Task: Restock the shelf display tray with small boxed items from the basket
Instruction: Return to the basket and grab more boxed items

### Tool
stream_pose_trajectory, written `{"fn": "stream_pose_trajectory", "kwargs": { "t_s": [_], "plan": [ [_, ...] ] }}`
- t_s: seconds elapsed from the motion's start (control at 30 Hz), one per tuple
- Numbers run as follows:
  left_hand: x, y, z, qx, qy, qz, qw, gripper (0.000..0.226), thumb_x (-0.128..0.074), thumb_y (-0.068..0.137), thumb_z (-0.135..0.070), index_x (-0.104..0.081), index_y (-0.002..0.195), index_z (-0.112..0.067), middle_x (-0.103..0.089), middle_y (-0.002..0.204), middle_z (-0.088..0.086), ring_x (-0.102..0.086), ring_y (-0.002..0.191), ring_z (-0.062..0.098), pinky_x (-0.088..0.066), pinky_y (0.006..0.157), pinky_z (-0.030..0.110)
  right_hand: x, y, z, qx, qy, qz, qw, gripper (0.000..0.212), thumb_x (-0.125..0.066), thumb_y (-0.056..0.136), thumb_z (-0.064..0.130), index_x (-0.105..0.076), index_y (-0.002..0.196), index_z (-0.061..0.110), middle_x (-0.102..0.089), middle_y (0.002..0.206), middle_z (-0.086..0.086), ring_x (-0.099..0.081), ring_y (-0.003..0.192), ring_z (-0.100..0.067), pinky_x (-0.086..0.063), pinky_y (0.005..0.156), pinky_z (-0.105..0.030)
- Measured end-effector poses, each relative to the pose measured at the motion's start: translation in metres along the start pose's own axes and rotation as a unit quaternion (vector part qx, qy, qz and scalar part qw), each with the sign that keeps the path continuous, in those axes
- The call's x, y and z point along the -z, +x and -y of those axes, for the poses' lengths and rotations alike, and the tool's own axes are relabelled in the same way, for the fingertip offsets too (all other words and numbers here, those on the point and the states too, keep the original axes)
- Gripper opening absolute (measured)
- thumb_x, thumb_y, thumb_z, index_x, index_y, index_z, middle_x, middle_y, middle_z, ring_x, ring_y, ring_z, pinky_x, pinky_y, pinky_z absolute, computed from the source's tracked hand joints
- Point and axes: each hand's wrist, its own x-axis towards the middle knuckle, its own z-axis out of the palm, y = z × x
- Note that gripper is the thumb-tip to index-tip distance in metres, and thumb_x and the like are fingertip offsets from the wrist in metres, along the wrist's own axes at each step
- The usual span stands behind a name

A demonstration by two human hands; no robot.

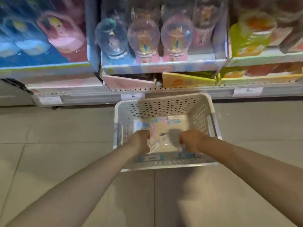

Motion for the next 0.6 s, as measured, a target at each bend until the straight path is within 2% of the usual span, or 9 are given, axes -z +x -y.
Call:
{"fn": "stream_pose_trajectory", "kwargs": {
  "t_s": [0.1, 0.2, 0.3, 0.43, 0.5, 0.6],
  "plan": [
    [-0.019, 0.025, 0.000, 0.004, 0.050, 0.040, 0.998, 0.031, -0.070, 0.077, -0.016, -0.049, 0.098, -0.006, -0.053, 0.100, 0.011, -0.049, 0.084, 0.020, -0.037, 0.066, 0.025, -0.019, 0.019, -0.004, -0.007, -0.048, 0.015, 0.999, 0.028, -0.052, 0.087, 0.011, -0.057, 0.114, 0.006, -0.061, 0.116, -0.016, -0.058, 0.107, -0.031, -0.044, 0.083, -0.031],
    [-0.030, 0.040, -0.002, -0.011, 0.121, 0.080, 0.989, 0.050, -0.077, 0.072, -0.028, -0.052, 0.106, 0.000, -0.052, 0.099, 0.012, -0.053, 0.091, 0.024, -0.040, 0.070, 0.028, -0.028, 0.032, -0.002, 0.000, -0.111, 0.026, 0.994, 0.032, -0.054, 0.087, 0.011, -0.054, 0.118, 0.004, -0.059, 0.122, -0.016, -0.056, 0.112, -0.031, -0.046, 0.088, -0.034],
    [-0.037, 0.049, -0.006, -0.024, 0.166, 0.072, 0.983, 0.054, -0.077, 0.072, -0.029, -0.054, 0.112, 0.000, -0.050, 0.087, 0.007, -0.051, 0.085, 0.022, -0.045, 0.074, 0.029, -0.035, 0.042, 0.000, 0.020, -0.166, 0.041, 0.985, 0.044, -0.058, 0.086, 0.011, -0.043, 0.126, 0.002, -0.053, 0.130, -0.016, -0.052, 0.118, -0.030, -0.046, 0.093, -0.039],
    [-0.041, 0.054, -0.005, -0.024, 0.197, 0.045, 0.979, 0.073, -0.084, 0.064, -0.033, -0.047, 0.118, -0.001, -0.056, 0.112, 0.012, -0.058, 0.103, 0.027, -0.050, 0.084, 0.035, -0.037, 0.046, -0.001, 0.044, -0.203, 0.018, 0.978, 0.042, -0.059, 0.087, 0.014, -0.042, 0.123, 0.002, -0.055, 0.126, -0.015, -0.053, 0.115, -0.030, -0.047, 0.090, -0.037],
    [-0.044, 0.058, -0.001, -0.031, 0.202, 0.036, 0.978, 0.075, -0.085, 0.061, -0.035, -0.047, 0.116, -0.003, -0.058, 0.111, 0.011, -0.060, 0.101, 0.026, -0.051, 0.082, 0.035, -0.038, 0.047, -0.001, 0.051, -0.234, 0.021, 0.971, 0.041, -0.059, 0.087, 0.011, -0.042, 0.123, 0.002, -0.056, 0.125, -0.014, -0.054, 0.114, -0.031, -0.048, 0.087, -0.037],
    [-0.047, 0.062, 0.003, -0.044, 0.236, 0.035, 0.970, 0.064, -0.083, 0.064, -0.037, -0.052, 0.111, -0.007, -0.061, 0.098, 0.006, -0.064, 0.093, 0.023, -0.053, 0.075, 0.031, -0.041, 0.051, -0.002, 0.073, -0.268, 0.035, 0.960, 0.050, -0.058, 0.083, 0.001, -0.036, 0.128, 0.003, -0.052, 0.128, -0.017, -0.053, 0.113, -0.033, -0.050, 0.084, -0.037]
  ]
}}
